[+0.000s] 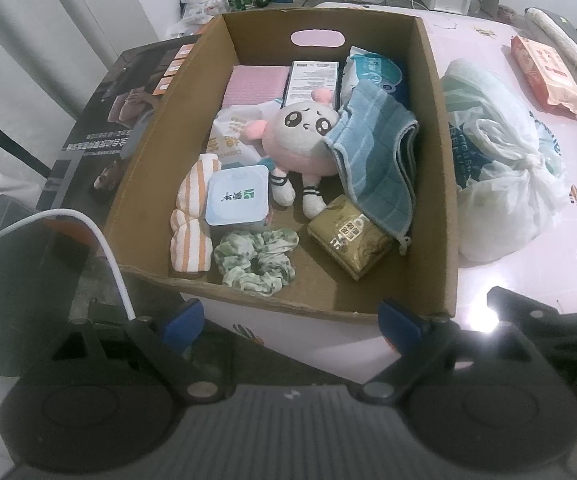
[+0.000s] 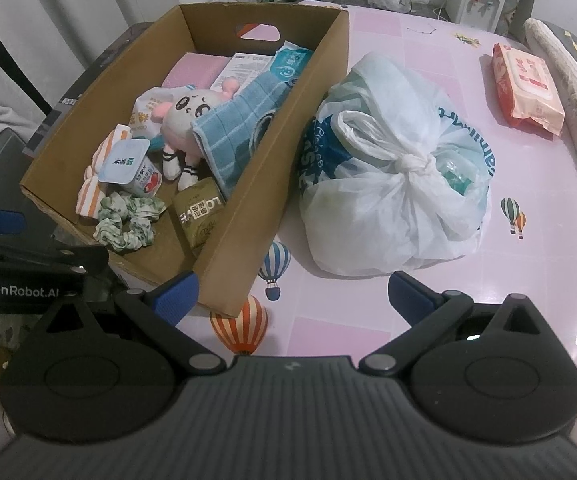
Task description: Organize soft objects
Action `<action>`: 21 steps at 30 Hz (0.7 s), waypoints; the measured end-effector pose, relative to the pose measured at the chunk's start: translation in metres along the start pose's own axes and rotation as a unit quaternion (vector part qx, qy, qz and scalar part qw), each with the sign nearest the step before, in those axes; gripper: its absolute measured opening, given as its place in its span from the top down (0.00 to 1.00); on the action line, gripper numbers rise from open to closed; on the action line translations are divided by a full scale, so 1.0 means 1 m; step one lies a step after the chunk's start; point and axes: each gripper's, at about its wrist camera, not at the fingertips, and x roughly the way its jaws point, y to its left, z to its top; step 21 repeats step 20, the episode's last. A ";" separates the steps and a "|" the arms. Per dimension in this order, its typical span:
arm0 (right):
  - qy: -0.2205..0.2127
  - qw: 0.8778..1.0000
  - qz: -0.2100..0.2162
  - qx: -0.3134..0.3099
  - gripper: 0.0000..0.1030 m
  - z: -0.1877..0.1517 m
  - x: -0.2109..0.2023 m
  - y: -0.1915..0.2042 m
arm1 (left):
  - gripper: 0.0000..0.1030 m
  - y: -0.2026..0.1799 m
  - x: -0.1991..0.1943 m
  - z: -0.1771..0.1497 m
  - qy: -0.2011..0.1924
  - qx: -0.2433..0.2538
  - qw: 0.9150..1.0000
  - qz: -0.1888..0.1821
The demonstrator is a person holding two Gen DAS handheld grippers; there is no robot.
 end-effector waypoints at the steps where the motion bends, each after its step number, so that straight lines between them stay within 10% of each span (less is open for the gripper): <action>1: 0.000 1.000 0.000 0.000 0.01 0.000 0.000 0.000 | 0.08 -0.001 0.000 0.000 0.000 0.000 1.000 0.000; 21: 0.000 1.000 0.001 0.000 0.01 0.001 0.002 -0.004 | 0.08 -0.004 0.001 0.001 0.001 0.001 1.000 0.000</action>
